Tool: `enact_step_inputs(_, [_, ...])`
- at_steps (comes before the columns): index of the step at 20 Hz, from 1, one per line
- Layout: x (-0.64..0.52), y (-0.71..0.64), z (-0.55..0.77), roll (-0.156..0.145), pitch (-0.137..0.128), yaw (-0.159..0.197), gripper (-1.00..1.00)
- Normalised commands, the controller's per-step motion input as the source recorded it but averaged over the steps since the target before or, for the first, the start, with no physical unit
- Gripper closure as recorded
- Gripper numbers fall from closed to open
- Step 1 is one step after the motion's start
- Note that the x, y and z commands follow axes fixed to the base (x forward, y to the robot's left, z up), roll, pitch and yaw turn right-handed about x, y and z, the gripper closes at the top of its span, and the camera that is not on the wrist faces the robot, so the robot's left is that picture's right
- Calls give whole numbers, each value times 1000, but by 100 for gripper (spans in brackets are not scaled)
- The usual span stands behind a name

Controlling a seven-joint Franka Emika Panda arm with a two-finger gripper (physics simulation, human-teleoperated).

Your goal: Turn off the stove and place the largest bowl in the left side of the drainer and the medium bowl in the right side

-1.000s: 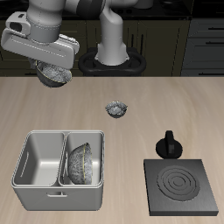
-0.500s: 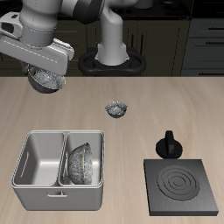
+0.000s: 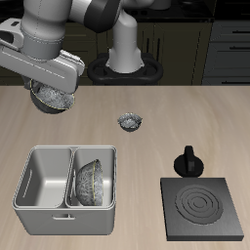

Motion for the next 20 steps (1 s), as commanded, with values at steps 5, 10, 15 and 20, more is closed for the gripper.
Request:
enact_step_inputs(5, [211, 12, -125, -28, -9, -22, 100])
enact_step_inputs(10, [228, 62, -135, -11, 4, 17, 100])
enact_step_inputs(15, [216, 134, -71, -51, -25, 11, 100])
enact_step_inputs(20, [117, 136, -45, -25, -28, 2, 100])
